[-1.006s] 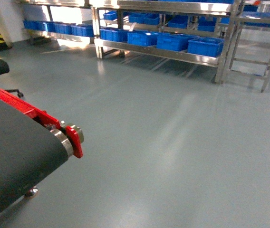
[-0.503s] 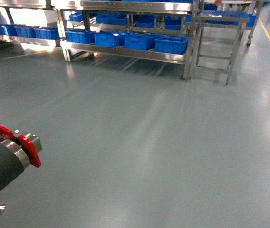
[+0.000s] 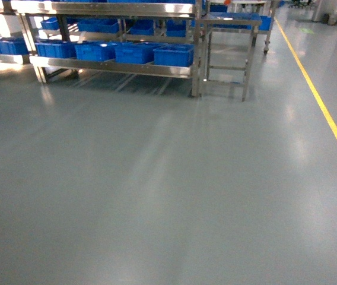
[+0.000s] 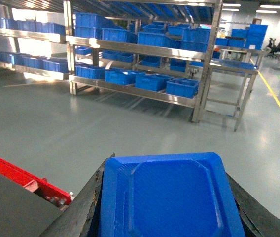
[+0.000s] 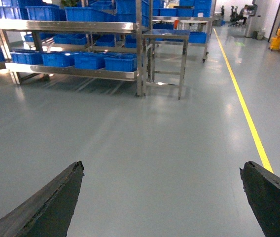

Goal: Pick blue part to blue bin on bottom shelf

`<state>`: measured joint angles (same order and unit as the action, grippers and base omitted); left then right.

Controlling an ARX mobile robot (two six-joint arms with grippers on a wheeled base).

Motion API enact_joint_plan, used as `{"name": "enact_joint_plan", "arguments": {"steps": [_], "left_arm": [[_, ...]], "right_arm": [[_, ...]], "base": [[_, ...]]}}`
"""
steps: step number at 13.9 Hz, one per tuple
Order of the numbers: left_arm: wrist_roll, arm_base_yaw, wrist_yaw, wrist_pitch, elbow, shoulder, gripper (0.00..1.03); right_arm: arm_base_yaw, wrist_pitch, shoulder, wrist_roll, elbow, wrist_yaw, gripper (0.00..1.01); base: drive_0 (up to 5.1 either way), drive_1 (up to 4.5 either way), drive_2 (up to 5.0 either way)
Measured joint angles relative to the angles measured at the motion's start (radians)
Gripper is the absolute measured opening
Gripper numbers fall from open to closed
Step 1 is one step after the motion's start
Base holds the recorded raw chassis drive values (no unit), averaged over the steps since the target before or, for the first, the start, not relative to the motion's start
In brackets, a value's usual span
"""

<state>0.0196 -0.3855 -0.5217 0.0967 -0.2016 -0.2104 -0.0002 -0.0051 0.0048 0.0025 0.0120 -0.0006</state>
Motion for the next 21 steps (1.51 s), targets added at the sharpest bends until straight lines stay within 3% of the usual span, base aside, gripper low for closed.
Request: {"name": "enact_joint_plan", "arguments": {"steps": [12,21], "left_arm": [[0.0,-0.002,0.004,0.0,0.0,-0.003,0.44],[0.0,0.0,-0.002,0.0,0.0,0.0,0.44]], "right_arm": [[0.0,0.0,0.0,0.0,0.0,0.001,0.98],[0.0,0.003,0.0,0.0,0.0,0.0,0.98]], "base": [[-1.3,-1.33,-1.3],[0.0,4.22,-4.2]]}}
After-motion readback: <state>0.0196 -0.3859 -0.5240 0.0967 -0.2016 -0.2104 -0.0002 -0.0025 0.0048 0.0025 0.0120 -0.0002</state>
